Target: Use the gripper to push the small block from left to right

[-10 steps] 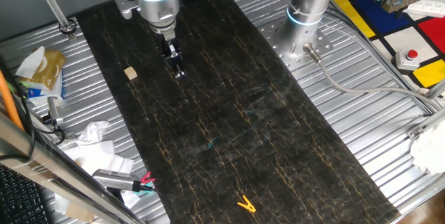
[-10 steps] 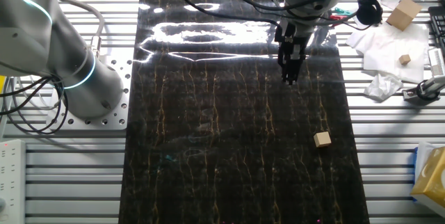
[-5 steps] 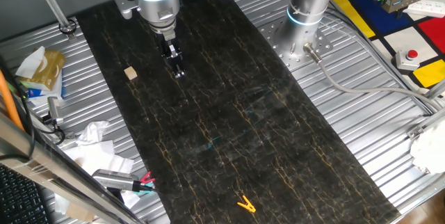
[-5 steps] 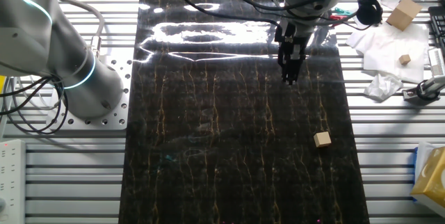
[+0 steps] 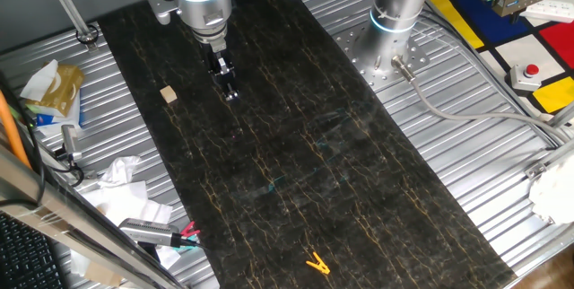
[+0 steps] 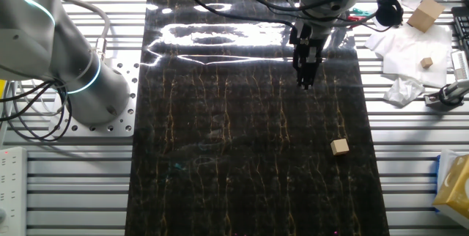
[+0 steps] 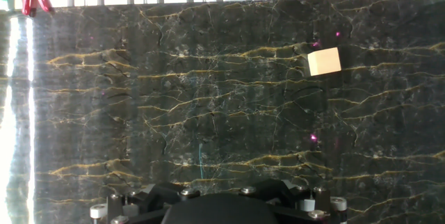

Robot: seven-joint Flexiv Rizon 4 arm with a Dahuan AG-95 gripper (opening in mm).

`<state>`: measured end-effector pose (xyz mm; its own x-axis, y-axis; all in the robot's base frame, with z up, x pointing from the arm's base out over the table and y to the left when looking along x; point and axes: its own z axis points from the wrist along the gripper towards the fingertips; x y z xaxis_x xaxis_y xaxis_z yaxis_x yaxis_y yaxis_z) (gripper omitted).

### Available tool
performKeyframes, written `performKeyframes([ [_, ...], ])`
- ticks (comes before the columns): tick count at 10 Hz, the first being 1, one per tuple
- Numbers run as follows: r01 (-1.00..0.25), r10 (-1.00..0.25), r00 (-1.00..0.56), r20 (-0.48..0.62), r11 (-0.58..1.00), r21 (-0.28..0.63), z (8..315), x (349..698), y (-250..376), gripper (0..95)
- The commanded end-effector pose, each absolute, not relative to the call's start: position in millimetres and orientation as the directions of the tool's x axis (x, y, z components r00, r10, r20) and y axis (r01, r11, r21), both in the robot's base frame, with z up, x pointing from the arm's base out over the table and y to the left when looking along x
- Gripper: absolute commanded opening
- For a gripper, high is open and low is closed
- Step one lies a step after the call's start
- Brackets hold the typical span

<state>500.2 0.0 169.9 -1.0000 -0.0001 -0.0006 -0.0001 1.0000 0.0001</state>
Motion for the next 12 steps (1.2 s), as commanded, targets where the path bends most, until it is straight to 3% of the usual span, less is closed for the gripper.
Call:
performKeyframes([
  [1, -0.216, -0.219, -0.971, -0.099, 0.976, -0.042, 170.1, 500.0, 0.0, 0.0],
  [5, -0.183, -0.191, -0.978, -0.086, 0.979, -0.091, 170.7, 500.2, 0.1, 0.0],
  [12, -0.186, -0.193, -0.976, -0.097, 0.979, -0.078, 170.8, 500.2, 0.2, 0.0],
])
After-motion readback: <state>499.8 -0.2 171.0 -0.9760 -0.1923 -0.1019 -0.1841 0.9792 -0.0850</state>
